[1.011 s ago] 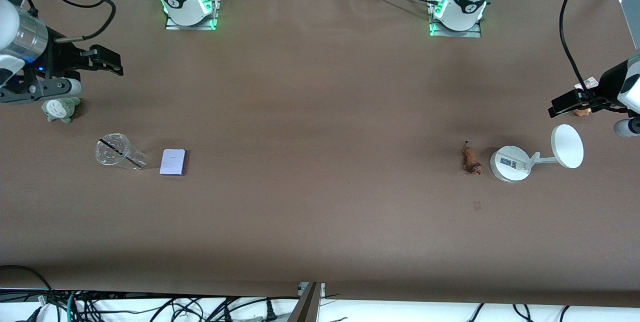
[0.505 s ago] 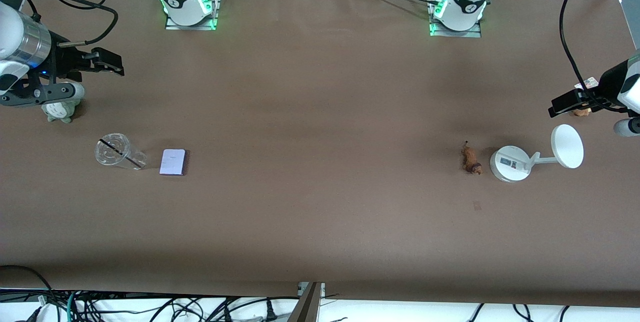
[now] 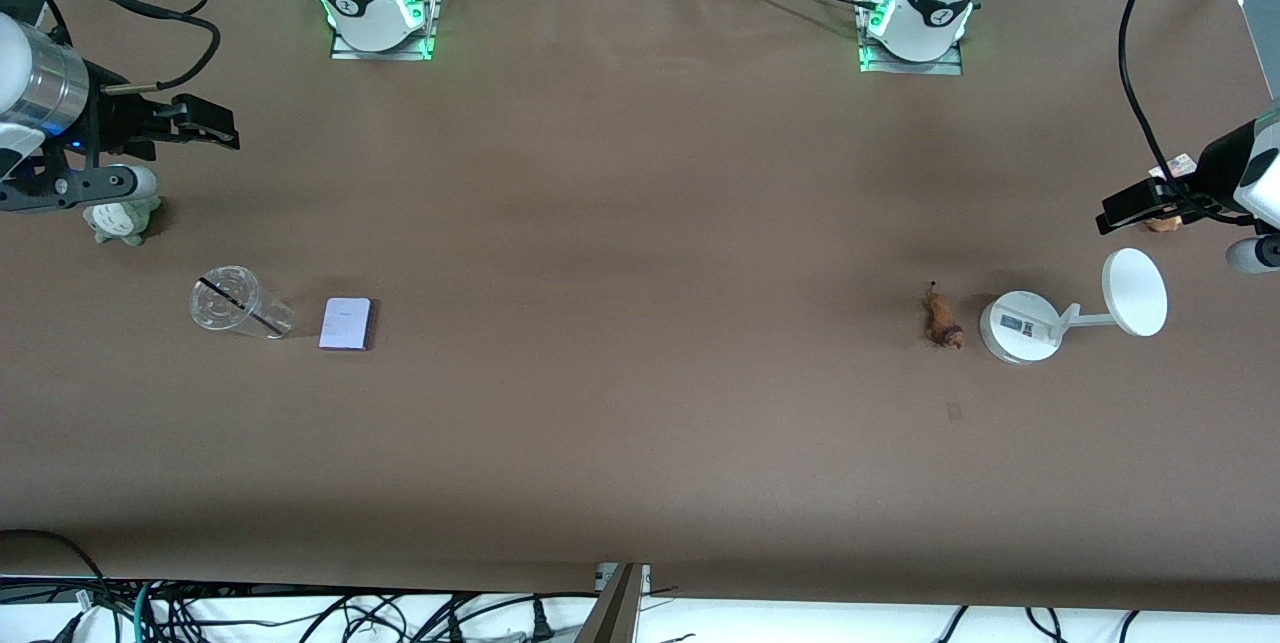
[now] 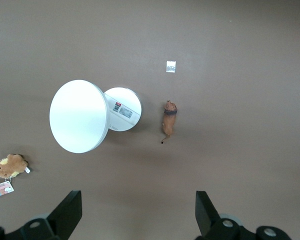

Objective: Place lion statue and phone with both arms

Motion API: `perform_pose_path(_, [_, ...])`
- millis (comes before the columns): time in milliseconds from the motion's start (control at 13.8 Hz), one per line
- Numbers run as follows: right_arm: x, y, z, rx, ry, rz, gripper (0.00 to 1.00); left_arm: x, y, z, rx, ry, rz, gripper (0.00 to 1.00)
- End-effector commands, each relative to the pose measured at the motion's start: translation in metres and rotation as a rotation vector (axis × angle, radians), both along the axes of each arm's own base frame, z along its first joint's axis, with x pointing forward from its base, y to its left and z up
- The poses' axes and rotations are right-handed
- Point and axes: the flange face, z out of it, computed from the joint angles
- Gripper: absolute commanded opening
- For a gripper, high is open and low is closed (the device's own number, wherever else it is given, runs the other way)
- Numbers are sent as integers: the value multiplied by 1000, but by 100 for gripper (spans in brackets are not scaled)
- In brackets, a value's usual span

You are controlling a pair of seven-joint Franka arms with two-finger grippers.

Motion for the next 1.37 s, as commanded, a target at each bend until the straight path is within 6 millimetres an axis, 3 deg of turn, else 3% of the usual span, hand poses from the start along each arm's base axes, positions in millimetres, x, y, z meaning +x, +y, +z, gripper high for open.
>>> perform_pose_path(0, [-4, -10, 12, 5, -3, -12, 99, 4, 2, 6, 8, 4, -19, 100])
perform_pose_path(361, [-12, -17, 14, 11, -23, -25, 99, 4, 2, 6, 8, 4, -19, 100])
perform_pose_path(505, [-37, -19, 6, 13, -80, -30, 99, 4, 2, 6, 8, 4, -19, 100])
perform_pose_path(1300, [-32, -13, 15, 18, -107, -24, 100, 4, 2, 6, 8, 4, -19, 100])
